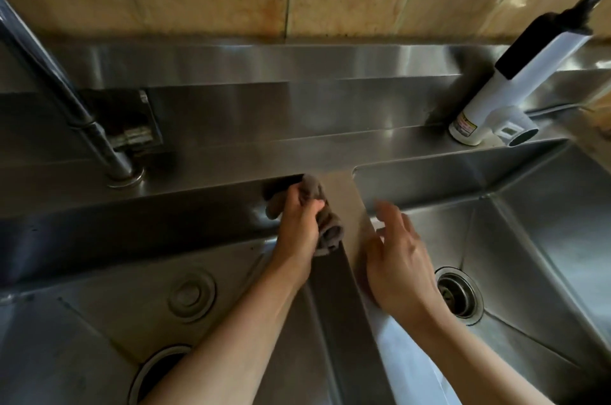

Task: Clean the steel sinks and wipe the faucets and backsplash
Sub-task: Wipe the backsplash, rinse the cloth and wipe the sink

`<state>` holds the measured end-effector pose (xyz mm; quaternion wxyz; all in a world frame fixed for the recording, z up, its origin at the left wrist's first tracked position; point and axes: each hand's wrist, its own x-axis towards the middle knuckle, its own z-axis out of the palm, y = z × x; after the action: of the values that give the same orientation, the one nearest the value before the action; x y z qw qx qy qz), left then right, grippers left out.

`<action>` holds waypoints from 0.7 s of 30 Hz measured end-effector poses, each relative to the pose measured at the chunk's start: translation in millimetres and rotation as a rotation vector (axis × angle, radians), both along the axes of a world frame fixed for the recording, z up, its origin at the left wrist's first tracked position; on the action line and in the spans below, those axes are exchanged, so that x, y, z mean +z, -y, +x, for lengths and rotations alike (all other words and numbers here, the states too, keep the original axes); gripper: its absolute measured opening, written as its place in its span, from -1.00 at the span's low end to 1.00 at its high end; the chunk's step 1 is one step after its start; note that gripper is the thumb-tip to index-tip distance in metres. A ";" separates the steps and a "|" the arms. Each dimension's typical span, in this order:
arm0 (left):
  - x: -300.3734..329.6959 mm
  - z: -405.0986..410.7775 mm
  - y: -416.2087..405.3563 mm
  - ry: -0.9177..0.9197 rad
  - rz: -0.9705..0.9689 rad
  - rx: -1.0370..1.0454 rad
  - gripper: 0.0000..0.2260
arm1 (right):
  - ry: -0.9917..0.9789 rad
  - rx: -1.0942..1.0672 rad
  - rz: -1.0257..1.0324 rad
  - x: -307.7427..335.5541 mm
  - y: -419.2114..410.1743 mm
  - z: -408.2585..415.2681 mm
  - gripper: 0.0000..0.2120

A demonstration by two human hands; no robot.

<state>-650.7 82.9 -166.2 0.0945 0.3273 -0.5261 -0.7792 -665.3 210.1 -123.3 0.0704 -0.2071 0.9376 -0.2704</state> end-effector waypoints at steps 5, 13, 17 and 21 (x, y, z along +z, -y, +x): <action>-25.4 -5.7 -5.2 0.010 -0.180 0.086 -0.63 | -0.080 0.105 -0.064 -7.0 39.6 -20.1 -0.59; -107.7 0.4 -6.7 0.397 -0.222 -0.111 -0.55 | -0.205 0.048 -0.012 -22.7 43.5 -18.5 -0.67; -150.9 -2.4 3.3 0.323 -0.128 -0.103 -0.57 | -0.225 0.029 -0.012 -27.0 46.2 -22.1 -0.70; -198.3 -8.6 7.1 0.405 -0.163 -0.205 -0.41 | -0.227 0.014 -0.002 -26.7 44.9 -22.0 -0.71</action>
<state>-659.3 75.9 -364.6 -0.0665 0.4130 -0.6262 -0.6579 -687.3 165.1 -150.0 -0.0346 -0.2428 0.9379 -0.2454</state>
